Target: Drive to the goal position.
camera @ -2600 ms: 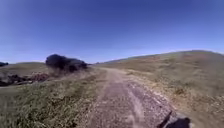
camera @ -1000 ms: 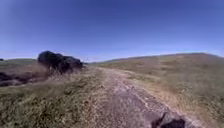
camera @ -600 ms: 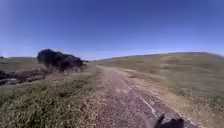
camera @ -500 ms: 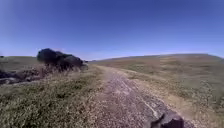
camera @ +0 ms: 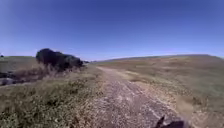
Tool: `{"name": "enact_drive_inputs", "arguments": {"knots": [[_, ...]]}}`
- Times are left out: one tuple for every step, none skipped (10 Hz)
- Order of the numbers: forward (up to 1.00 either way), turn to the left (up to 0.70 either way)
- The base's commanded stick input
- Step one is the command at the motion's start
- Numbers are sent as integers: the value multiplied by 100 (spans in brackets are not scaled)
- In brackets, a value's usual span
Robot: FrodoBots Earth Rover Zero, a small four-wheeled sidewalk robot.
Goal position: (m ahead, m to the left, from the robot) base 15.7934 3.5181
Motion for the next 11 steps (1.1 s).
{"name": "enact_drive_inputs", "arguments": {"knots": [[70, 0], [70, 0], [70, 0], [70, 0], [70, 0], [70, 0], [70, 0], [70, 0], [70, 0], [70, 0], [70, 0]]}}
